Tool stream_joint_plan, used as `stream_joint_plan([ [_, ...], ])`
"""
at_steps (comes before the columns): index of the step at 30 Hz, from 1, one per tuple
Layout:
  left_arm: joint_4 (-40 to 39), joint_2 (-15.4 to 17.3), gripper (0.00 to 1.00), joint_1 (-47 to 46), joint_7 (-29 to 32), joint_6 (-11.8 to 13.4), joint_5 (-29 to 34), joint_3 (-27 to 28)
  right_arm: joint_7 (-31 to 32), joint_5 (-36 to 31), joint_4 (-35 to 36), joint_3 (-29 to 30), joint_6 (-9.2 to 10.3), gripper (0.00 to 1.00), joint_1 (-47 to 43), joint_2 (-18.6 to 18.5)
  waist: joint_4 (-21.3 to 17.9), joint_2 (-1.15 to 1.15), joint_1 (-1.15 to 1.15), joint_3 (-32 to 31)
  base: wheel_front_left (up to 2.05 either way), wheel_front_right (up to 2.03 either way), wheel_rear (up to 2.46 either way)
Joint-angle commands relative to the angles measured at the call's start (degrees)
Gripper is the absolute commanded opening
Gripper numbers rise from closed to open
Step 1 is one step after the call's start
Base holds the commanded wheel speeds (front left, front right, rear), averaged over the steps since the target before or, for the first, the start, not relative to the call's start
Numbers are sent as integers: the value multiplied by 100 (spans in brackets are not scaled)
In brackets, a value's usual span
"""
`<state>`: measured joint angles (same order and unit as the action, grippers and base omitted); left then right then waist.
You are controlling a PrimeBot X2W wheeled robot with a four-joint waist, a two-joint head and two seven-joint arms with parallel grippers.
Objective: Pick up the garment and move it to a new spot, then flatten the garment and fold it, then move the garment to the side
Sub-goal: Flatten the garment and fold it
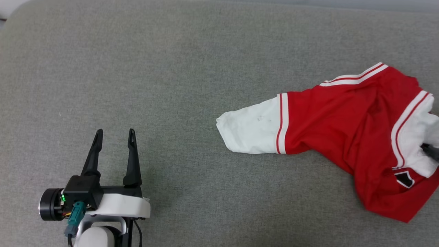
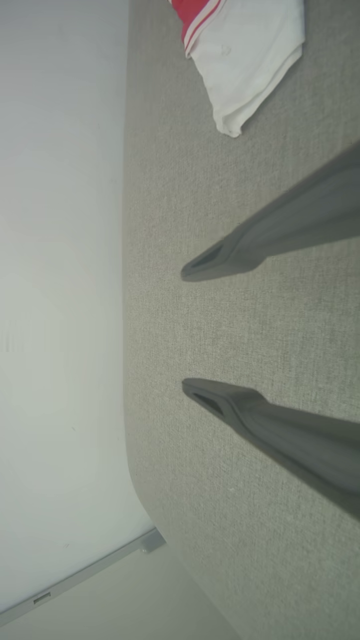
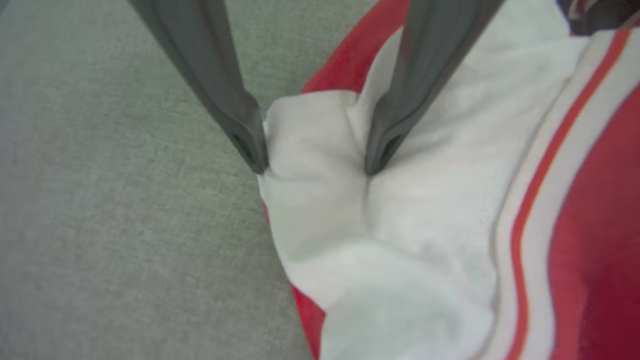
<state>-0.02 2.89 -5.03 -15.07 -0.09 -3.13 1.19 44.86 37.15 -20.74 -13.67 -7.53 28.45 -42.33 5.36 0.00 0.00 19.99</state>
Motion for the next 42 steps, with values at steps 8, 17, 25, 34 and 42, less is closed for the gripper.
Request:
stream_joint_plan([
  [8, 4, -3, 100, -121, -15, 20, 3, 51, 202, 343, -736, -623, -7, 100, -237, 517, 88, 0, 0, 218, 0, 0, 0],
  [17, 64, -3, 100, -86, -15, -11, 75, 117, -1031, 493, -701, -323, 9, 0, 463, 175, -32, 0, 0, 5, 0, 0, 0],
  [25, 119, -3, 100, 77, -15, 6, 87, 98, -2035, 375, -1014, 116, 8, 0, 977, -214, -6, 0, 0, -395, 0, 0, 0],
  [34, 149, -3, 100, 515, -15, 69, 58, 212, -2518, 750, 297, -287, 6, 0, 346, 21, -50, 0, 0, -934, 0, 0, 0],
  [42, 128, -1, 100, 618, -15, 48, 65, 216, -2418, 839, 1919, -1453, 6, 0, -66, 584, -76, 0, 0, -1125, 0, 0, 0],
])
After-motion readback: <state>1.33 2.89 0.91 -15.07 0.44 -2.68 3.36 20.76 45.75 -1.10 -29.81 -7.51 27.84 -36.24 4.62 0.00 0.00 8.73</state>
